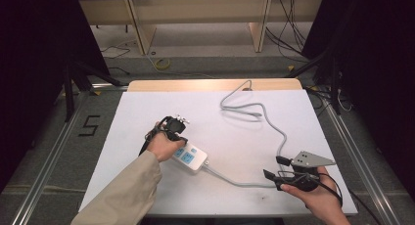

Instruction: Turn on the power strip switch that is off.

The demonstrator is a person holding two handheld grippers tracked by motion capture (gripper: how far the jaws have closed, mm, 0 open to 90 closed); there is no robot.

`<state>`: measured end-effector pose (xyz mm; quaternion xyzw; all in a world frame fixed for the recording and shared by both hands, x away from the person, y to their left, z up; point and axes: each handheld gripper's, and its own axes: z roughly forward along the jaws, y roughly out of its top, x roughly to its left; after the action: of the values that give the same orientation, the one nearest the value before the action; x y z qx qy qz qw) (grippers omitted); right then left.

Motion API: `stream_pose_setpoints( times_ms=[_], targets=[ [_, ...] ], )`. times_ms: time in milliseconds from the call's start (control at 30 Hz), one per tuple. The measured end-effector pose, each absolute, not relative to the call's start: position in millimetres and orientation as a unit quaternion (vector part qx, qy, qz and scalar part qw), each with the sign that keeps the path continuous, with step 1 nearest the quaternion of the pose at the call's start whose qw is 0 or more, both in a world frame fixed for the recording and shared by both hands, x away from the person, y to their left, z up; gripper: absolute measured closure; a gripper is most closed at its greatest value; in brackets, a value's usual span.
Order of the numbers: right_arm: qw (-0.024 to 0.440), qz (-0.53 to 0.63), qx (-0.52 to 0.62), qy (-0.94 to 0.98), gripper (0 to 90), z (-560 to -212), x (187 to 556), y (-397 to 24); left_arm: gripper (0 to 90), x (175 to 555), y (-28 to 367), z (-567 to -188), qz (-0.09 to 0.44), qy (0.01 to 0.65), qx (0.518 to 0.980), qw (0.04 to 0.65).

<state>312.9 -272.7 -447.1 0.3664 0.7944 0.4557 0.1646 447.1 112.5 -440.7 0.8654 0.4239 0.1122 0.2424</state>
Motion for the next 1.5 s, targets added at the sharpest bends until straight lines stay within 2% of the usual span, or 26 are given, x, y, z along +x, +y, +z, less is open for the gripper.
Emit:
stream_pose_setpoints(
  times_ms=[1500],
  targets=[
    [0.163,0.456,0.364,0.796,30.9,-447.4,312.4,-272.7,90.0,451.6,107.3,-439.9,0.104,0.437,0.866,0.220]
  ],
)
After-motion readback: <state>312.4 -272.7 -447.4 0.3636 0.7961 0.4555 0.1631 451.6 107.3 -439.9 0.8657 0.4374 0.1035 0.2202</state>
